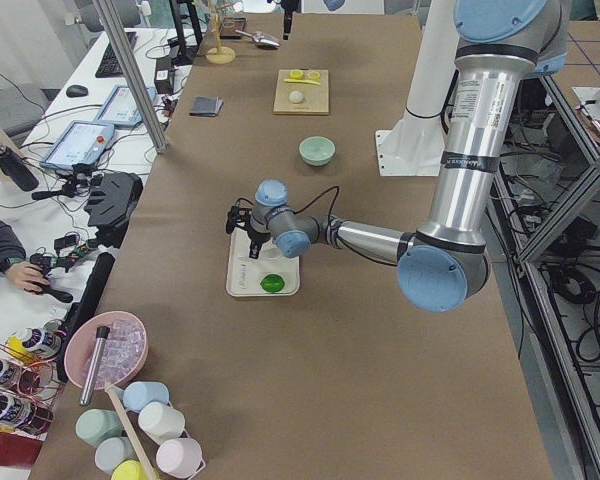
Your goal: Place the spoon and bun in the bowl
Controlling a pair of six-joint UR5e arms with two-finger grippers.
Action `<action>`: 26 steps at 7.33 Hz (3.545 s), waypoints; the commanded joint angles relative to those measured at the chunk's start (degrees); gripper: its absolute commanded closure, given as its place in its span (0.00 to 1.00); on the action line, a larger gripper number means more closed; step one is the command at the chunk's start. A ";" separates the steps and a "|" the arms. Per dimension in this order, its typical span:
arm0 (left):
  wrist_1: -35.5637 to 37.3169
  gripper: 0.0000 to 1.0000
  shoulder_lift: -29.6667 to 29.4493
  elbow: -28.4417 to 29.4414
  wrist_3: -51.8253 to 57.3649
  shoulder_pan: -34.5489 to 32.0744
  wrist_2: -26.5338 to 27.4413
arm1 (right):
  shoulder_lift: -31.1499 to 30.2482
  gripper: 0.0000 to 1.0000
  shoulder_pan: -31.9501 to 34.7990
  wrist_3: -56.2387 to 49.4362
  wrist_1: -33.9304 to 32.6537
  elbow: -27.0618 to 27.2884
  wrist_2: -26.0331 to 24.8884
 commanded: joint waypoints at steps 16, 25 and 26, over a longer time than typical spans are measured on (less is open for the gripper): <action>24.13 1.00 -21.44 -18.80 -37.67 23.55 19.65 | 4.03 0.01 -7.99 15.00 -0.01 1.44 -5.09; 24.43 0.63 -21.81 -18.81 -34.37 32.74 29.36 | 4.03 0.01 -9.14 15.10 -0.01 2.05 -5.63; 24.43 0.60 -21.81 -18.81 -34.37 32.30 29.27 | 4.03 0.01 -9.14 15.10 -0.01 2.06 -5.63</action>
